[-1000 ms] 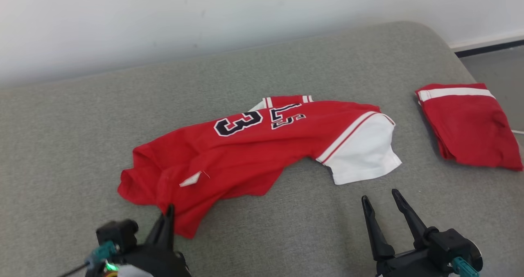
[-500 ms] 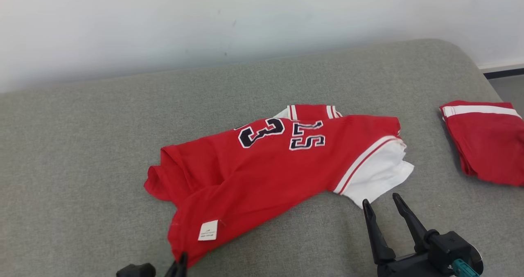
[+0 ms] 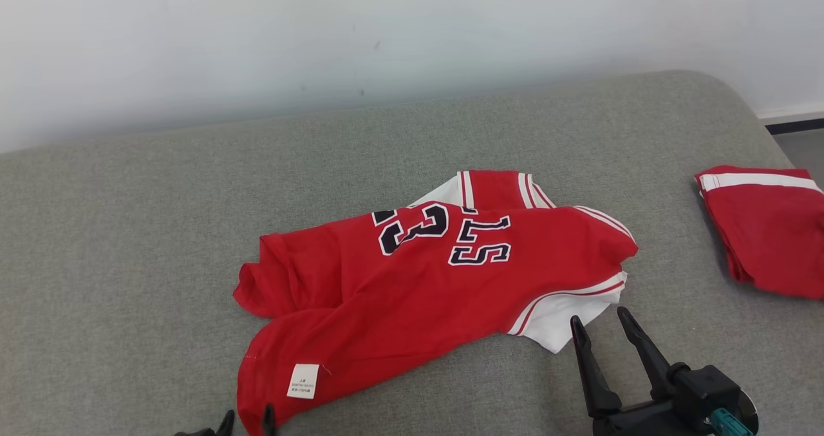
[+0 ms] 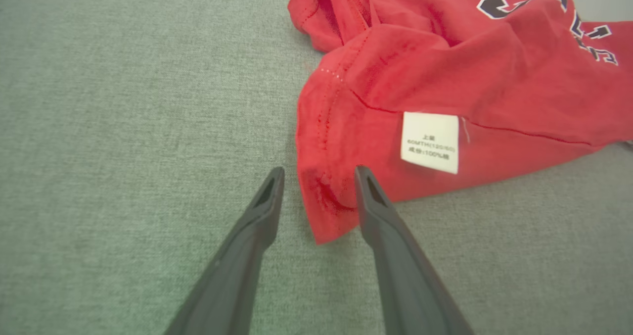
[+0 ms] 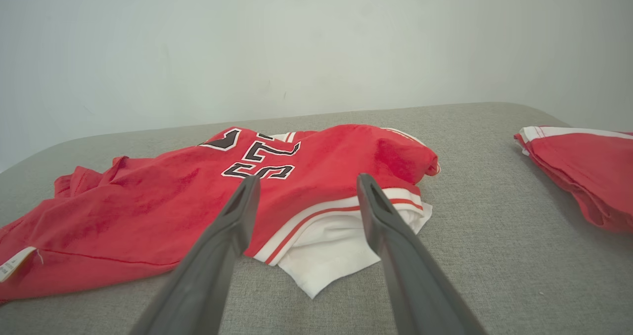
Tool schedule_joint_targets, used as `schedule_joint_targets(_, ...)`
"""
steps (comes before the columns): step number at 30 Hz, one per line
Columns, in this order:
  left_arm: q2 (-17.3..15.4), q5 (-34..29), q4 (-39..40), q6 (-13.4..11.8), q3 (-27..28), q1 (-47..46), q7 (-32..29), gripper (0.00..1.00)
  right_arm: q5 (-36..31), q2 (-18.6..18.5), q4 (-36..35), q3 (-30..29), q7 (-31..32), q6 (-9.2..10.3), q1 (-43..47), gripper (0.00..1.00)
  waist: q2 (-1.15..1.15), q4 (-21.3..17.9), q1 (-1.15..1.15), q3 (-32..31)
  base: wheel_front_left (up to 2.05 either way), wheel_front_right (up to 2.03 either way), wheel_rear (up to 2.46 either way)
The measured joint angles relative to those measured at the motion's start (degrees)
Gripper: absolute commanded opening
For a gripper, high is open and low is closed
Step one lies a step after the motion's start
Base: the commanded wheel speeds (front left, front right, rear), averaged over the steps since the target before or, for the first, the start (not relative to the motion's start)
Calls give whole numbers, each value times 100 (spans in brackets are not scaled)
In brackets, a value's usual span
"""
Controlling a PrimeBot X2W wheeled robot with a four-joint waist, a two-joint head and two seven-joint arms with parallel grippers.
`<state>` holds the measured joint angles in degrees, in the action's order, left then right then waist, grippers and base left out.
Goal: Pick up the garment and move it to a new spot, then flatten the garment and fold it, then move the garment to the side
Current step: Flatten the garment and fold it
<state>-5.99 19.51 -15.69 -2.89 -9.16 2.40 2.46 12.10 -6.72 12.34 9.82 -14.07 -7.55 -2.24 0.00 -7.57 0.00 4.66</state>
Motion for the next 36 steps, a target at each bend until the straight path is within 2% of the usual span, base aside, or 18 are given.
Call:
schedule_joint_targets(7, -9, 74, -52, -37, 180, 14, 560, 100, 0, 12, 5, -127, 43, 0, 80, 100, 0, 88, 0, -86, 0, 0, 0)
schedule_joint_targets(10, -93, -58, 48, -32, 198, 30, 1017, 100, 1, 11, 7, -205, 66, 0, 110, 100, 0, 157, 0, -123, 0, 0, 0)
schedule_joint_targets(13, -125, -233, 213, 41, 212, 53, 1212, 100, 7, 10, 2, -274, 103, 0, 119, 100, 0, 226, 0, -166, 0, 0, 0)
schedule_joint_targets(21, 80, -583, 1245, 354, 826, 293, 1258, 100, 13, 27, 5, -419, 200, 0, 170, 100, 0, 343, 0, -277, 0, 0, 0)
schedule_joint_targets(27, 231, -702, 1334, 631, 1255, 564, 1258, 100, 55, 34, 280, -633, 299, 0, 246, 100, 0, 316, 0, -358, 0, 0, 0)
schedule_joint_targets(36, 297, -851, 1333, 797, 1417, 604, 1258, 100, 59, -154, 1033, -1082, 1338, 0, -91, 100, 0, 335, 0, -324, 0, 0, 0)
